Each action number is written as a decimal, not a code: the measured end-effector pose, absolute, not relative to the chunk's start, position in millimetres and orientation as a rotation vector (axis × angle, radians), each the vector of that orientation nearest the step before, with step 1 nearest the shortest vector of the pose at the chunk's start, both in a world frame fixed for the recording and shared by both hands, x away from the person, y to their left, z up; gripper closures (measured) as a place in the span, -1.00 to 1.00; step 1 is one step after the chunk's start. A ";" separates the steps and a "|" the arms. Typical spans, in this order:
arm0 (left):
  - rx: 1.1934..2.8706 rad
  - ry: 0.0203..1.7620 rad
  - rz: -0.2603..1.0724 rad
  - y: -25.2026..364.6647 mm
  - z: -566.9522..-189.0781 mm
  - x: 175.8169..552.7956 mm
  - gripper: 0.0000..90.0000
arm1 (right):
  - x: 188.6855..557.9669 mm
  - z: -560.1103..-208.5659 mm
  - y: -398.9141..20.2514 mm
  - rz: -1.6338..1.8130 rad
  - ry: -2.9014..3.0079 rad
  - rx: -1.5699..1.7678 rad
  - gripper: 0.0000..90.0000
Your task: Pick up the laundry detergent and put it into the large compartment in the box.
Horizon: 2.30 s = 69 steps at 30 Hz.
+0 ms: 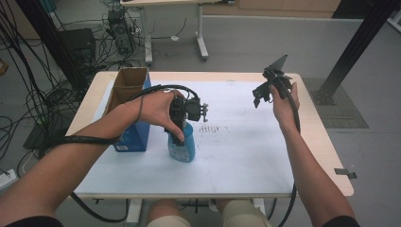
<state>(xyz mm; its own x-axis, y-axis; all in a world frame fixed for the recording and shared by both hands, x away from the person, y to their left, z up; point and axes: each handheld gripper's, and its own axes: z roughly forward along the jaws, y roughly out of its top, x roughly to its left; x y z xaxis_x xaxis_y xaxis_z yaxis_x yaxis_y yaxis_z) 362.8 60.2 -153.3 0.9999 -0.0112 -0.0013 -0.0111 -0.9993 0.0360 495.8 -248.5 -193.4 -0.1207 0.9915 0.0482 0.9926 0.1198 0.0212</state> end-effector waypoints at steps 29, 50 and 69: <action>3.107 -0.029 0.019 62.7 -154.6 361.6 -0.84 | 495.9 -193.3 -245.0 -0.069 -2.336 -2.068 -0.90; 3.123 -0.044 0.003 61.0 -162.2 363.5 -0.62 | 496.9 -194.6 -245.9 -0.067 -2.340 -2.065 -0.90; 3.124 -0.058 -0.004 62.4 -169.0 365.1 -0.41 | 499.4 -196.7 -244.4 -0.063 -2.338 -2.059 -0.90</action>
<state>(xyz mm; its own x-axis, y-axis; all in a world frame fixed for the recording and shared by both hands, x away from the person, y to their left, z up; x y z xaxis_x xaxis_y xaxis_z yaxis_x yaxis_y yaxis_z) 365.1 62.4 -169.0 0.9993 -0.0369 -0.0021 -0.0369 -0.9992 0.0172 499.4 -244.4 -196.7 -0.1266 0.9909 0.0459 0.9919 0.1261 0.0135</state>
